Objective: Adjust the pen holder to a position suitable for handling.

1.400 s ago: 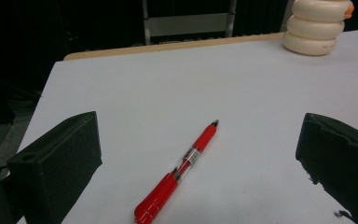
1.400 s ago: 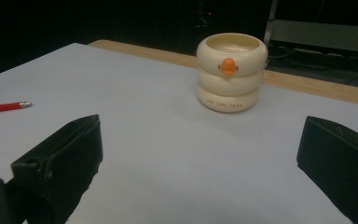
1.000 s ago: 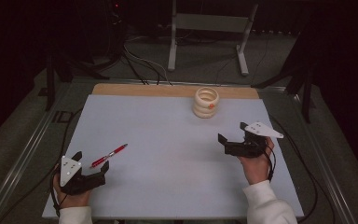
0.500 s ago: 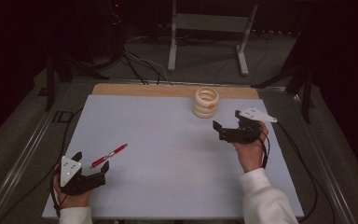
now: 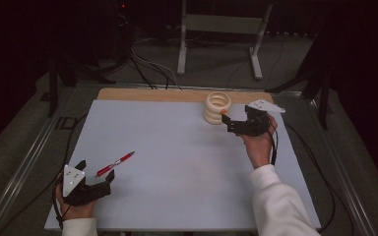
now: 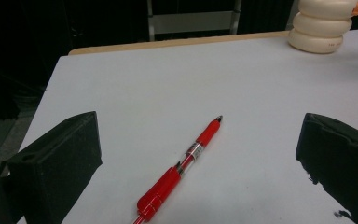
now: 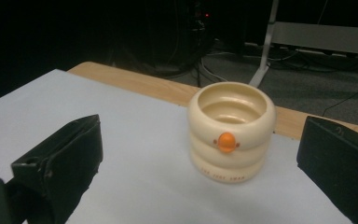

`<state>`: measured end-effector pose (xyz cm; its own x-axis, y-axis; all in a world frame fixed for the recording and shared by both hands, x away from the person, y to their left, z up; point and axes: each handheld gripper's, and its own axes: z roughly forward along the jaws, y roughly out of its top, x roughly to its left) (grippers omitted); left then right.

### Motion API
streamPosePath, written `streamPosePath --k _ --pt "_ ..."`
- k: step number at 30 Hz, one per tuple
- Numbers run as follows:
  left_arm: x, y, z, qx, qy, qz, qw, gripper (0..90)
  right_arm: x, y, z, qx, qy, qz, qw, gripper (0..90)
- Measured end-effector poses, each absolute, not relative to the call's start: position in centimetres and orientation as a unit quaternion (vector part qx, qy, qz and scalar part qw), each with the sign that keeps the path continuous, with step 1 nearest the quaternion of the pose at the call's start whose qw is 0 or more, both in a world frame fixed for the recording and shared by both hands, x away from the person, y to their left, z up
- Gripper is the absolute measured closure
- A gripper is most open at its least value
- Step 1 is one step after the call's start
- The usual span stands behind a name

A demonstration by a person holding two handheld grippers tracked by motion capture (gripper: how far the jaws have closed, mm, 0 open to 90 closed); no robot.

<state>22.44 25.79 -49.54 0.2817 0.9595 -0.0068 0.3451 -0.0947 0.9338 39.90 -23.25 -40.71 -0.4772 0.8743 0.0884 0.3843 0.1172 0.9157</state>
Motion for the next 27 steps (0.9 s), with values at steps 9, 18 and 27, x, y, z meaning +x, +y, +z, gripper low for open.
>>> streamPosePath --k 9,18,27 --pt "22.4 25.9 -49.6 0.657 0.496 0.338 0.455 0.7 42.3 -23.5 -41.0 0.467 0.696 0.488 0.245 0.5" --pt "22.4 26.0 -49.6 0.654 0.499 0.336 0.458 0.7 44.8 -22.7 -41.1 0.475 0.711 0.456 0.246 0.5" --pt "22.2 26.4 -49.7 0.642 0.508 0.332 0.468 0.7 48.5 -22.3 -41.2 0.506 0.703 0.437 0.242 0.5"
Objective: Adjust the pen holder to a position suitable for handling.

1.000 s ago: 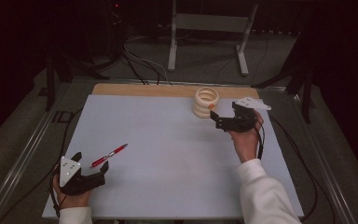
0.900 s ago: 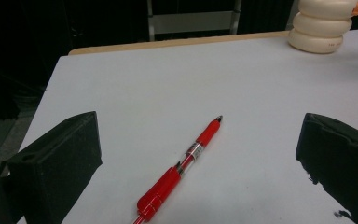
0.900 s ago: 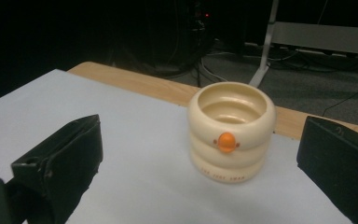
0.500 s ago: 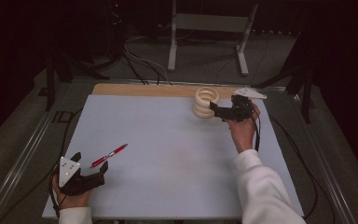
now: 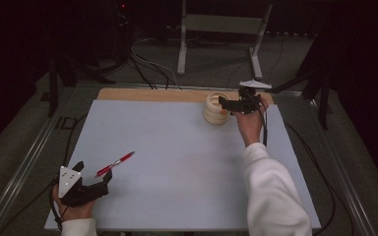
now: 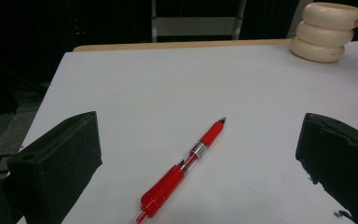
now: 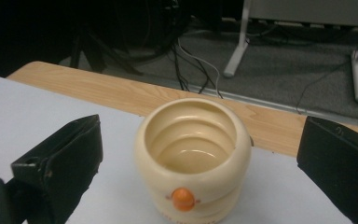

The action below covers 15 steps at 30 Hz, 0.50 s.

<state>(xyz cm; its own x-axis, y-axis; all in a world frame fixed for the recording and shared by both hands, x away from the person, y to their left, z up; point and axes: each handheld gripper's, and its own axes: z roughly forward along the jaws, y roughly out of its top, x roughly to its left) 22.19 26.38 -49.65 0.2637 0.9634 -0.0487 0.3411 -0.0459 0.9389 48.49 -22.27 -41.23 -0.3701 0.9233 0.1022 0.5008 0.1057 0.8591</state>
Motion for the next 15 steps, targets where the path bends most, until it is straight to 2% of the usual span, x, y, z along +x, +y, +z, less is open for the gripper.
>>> streamPosePath --k 9,10,12,15 --pt "22.1 26.4 -49.7 0.645 0.506 0.332 0.467 0.7 51.5 -21.5 -43.2 0.556 0.699 0.389 0.227 1.0" --pt "22.1 26.4 -49.7 0.645 0.506 0.332 0.467 0.7 51.6 -21.6 -43.4 0.563 0.696 0.384 0.225 5.3" --pt "22.1 26.4 -49.7 0.645 0.505 0.332 0.468 0.7 51.8 -21.6 -43.7 0.569 0.695 0.381 0.22 6.1" --pt "22.1 26.2 -49.7 0.647 0.503 0.334 0.466 0.7 52.2 -21.7 -44.7 0.597 0.687 0.364 0.2 19.8"
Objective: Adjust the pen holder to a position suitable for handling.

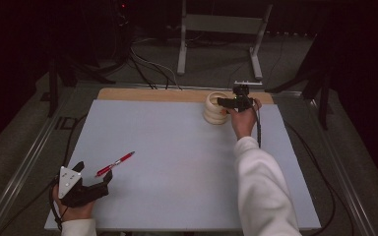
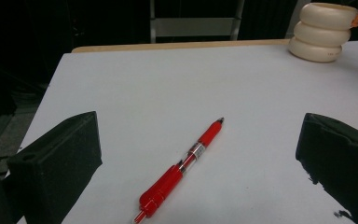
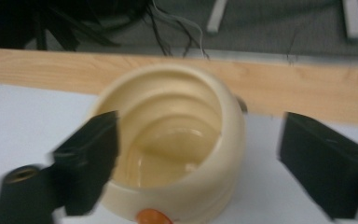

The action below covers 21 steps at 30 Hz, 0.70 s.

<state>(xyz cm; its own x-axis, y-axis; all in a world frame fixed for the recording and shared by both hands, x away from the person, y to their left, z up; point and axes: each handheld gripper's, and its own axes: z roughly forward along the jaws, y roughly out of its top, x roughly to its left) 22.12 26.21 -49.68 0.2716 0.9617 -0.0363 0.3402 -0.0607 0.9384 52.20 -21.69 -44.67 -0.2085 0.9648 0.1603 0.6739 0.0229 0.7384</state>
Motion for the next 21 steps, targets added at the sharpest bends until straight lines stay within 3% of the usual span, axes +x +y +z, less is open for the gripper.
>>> streamPosePath --k 3,5,7,14,21 --pt "22.1 26.1 -49.6 0.651 0.499 0.336 0.463 0.7 52.3 -21.7 -45.2 0.616 0.677 0.356 0.188 27.7" --pt "22.1 26.0 -49.6 0.652 0.498 0.338 0.462 0.7 52.4 -21.9 -45.8 0.64 0.663 0.354 0.159 42.3" --pt "22.1 26.0 -49.6 0.652 0.497 0.339 0.462 0.7 52.4 -22.2 -46.0 0.646 0.662 0.352 0.143 48.7" --pt "22.0 25.9 -49.6 0.654 0.496 0.34 0.46 0.7 51.4 -23.0 -46.4 0.652 0.66 0.347 0.141 74.8" --pt "22.1 25.8 -49.6 0.656 0.495 0.34 0.458 0.7 50.8 -23.1 -46.2 0.638 0.67 0.346 0.154 76.5"
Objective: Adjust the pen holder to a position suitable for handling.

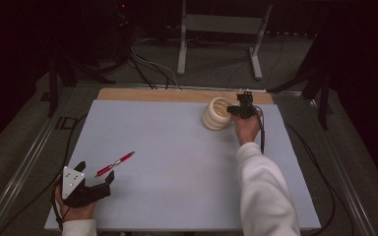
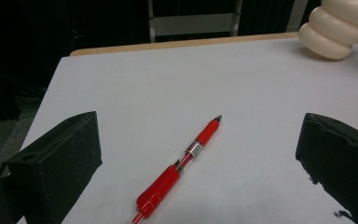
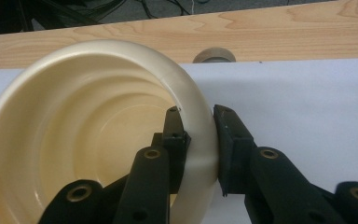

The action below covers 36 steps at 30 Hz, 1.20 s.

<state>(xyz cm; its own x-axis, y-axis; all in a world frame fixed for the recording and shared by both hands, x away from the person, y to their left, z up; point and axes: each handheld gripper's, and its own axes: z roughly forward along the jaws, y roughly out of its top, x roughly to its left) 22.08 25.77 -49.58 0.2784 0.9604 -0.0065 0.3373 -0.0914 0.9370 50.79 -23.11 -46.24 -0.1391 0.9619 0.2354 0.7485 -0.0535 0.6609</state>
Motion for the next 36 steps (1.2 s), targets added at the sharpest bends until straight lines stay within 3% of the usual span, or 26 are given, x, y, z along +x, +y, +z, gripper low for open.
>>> streamPosePath --k 20,36 --pt "22.3 25.4 -49.6 0.665 0.489 0.342 0.45 0.7 47.0 -21.7 -44.1 0.552 0.733 0.364 0.157 77.5" --pt "22.4 25.1 -49.8 0.673 0.484 0.34 0.444 0.7 41.6 -15.8 -43.3 0.44 0.817 0.345 0.139 77.5"
